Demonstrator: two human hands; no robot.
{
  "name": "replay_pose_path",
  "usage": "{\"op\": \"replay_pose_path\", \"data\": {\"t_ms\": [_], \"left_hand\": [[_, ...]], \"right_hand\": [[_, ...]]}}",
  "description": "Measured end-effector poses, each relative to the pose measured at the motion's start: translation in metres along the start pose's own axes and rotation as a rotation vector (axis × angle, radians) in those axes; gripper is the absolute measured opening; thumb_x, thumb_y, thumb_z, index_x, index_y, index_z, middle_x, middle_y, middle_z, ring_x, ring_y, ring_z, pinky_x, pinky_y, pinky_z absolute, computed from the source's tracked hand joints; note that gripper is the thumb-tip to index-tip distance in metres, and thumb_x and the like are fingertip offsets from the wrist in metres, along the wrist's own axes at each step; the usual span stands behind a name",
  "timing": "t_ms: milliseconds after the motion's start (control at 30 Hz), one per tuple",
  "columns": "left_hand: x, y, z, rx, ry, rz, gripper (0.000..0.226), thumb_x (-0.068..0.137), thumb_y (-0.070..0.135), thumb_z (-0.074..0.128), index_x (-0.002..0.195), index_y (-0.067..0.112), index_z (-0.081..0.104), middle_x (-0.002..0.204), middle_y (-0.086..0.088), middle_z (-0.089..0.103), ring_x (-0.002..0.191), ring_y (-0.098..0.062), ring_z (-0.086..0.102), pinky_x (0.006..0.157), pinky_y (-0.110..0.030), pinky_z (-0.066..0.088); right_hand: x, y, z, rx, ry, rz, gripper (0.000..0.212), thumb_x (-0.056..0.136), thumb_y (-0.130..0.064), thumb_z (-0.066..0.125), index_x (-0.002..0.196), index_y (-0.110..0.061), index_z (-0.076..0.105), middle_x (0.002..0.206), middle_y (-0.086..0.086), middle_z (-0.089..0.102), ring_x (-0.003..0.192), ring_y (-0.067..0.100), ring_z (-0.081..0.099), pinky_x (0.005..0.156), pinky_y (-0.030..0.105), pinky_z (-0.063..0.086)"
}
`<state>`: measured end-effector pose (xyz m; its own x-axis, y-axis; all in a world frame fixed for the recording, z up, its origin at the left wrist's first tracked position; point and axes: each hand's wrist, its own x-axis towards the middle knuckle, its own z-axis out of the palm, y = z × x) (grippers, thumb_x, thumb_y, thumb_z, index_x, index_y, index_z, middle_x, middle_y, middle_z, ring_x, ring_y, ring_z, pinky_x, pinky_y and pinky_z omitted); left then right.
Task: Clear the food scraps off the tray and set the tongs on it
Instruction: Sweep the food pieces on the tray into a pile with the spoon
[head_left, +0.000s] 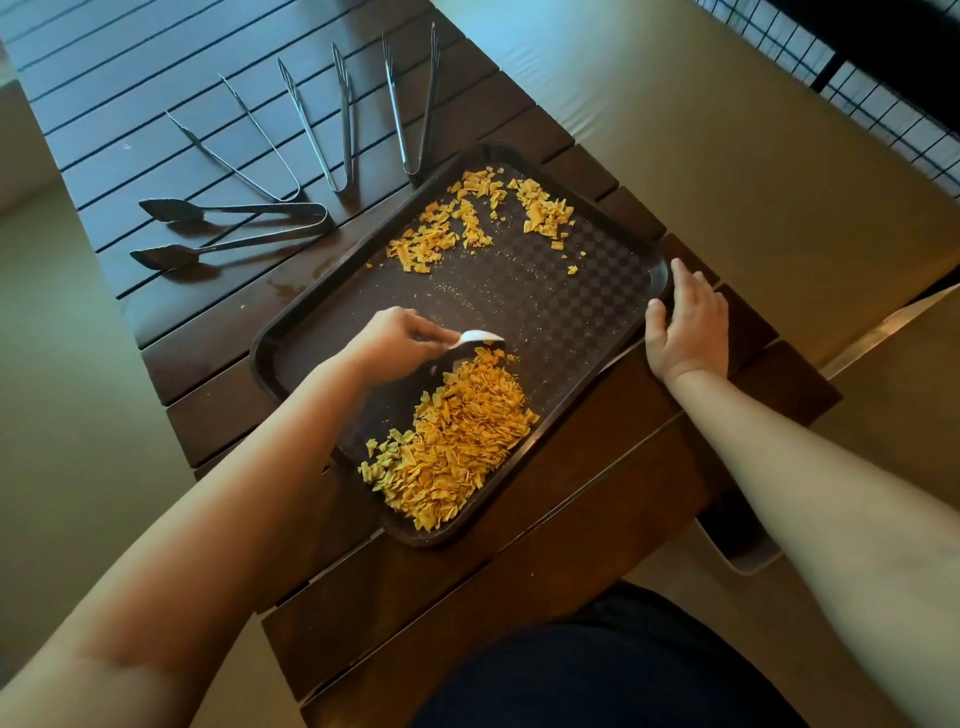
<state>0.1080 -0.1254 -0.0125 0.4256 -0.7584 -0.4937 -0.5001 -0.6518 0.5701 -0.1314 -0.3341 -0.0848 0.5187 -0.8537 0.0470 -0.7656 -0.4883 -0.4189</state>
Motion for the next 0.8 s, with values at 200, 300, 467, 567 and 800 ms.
{"op": "replay_pose_path", "data": {"t_ms": [200, 300, 467, 567, 800], "left_hand": [[-0.002, 0.003, -0.008, 0.064, -0.11, 0.014, 0.022, 0.088, 0.018, 0.062, 0.1, 0.034, 0.068, 0.085, 0.012, 0.05, 0.084, -0.009, 0.046, 0.068, -0.022, 0.036], [0.004, 0.013, -0.005, 0.041, 0.031, 0.09, 0.022, 0.088, 0.022, 0.062, 0.108, 0.027, 0.069, 0.082, 0.012, 0.047, 0.081, -0.006, 0.043, 0.075, -0.024, 0.036], [0.014, 0.027, 0.006, 0.152, 0.028, 0.148, 0.027, 0.09, 0.027, 0.058, 0.116, 0.028, 0.065, 0.095, 0.002, 0.051, 0.087, -0.013, 0.05, 0.076, -0.029, 0.044], [0.013, 0.026, 0.008, 0.124, -0.039, 0.132, 0.026, 0.089, 0.023, 0.06, 0.114, 0.027, 0.066, 0.083, 0.01, 0.045, 0.075, -0.005, 0.044, 0.065, -0.019, 0.037], [0.01, 0.024, -0.003, 0.17, -0.16, 0.12, 0.023, 0.089, 0.02, 0.06, 0.11, 0.028, 0.067, 0.094, 0.011, 0.056, 0.088, -0.006, 0.051, 0.076, -0.021, 0.038]], "right_hand": [[0.0, 0.0, 0.0, 0.003, -0.003, 0.006, 0.062, 0.091, -0.041, 0.025, 0.146, -0.011, 0.029, 0.149, 0.012, 0.035, 0.141, 0.027, 0.025, 0.116, 0.043, 0.015], [0.001, -0.001, 0.0, 0.001, -0.009, 0.013, 0.063, 0.091, -0.041, 0.024, 0.146, -0.011, 0.028, 0.15, 0.012, 0.034, 0.142, 0.027, 0.024, 0.117, 0.043, 0.015], [0.001, -0.001, 0.0, 0.0, -0.012, 0.019, 0.063, 0.091, -0.042, 0.024, 0.146, -0.012, 0.029, 0.15, 0.011, 0.034, 0.142, 0.026, 0.024, 0.116, 0.043, 0.014], [0.001, -0.001, 0.0, 0.002, -0.011, 0.014, 0.062, 0.091, -0.041, 0.025, 0.146, -0.011, 0.029, 0.149, 0.012, 0.035, 0.141, 0.027, 0.025, 0.116, 0.043, 0.015], [0.002, -0.001, 0.001, 0.003, -0.009, 0.01, 0.062, 0.091, -0.04, 0.025, 0.145, -0.01, 0.03, 0.148, 0.013, 0.036, 0.141, 0.028, 0.025, 0.116, 0.043, 0.015]]}}
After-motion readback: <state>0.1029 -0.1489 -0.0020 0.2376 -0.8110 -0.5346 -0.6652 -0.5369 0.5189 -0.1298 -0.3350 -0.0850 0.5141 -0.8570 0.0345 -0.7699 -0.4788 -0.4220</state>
